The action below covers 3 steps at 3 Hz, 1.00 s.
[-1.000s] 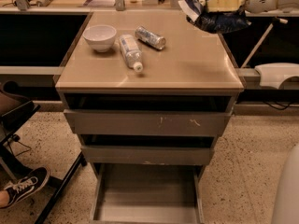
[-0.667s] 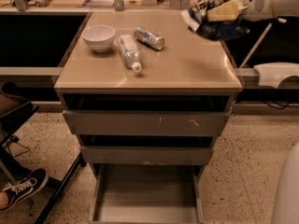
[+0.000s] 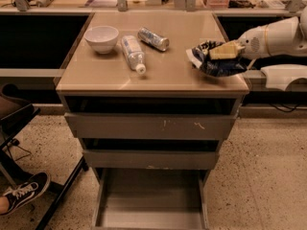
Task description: Pick blue chip bag from bottom drawer and place on counter
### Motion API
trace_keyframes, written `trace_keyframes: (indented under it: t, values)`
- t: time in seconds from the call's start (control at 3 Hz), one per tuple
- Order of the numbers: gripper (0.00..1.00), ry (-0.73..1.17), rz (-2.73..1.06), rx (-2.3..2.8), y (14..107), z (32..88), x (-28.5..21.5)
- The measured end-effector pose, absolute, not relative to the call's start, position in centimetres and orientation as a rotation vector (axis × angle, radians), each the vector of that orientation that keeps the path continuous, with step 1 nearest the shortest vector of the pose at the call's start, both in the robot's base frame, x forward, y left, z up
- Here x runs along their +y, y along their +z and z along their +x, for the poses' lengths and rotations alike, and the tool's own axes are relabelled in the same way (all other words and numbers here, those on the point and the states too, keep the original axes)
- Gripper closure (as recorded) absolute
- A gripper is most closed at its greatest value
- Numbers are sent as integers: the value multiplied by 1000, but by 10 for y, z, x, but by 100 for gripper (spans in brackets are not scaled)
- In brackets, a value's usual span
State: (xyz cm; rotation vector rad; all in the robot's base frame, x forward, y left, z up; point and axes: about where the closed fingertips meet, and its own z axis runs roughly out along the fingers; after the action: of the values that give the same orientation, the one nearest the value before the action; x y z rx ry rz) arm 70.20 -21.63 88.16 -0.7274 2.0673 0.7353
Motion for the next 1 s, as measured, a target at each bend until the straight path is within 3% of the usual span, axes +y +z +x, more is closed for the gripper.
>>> trace_keyframes:
  t: [0.33,1.0]
  values:
    - [100,771,-673,2081,854,692,-217]
    - [58,775,-672,2087,850,692,-216]
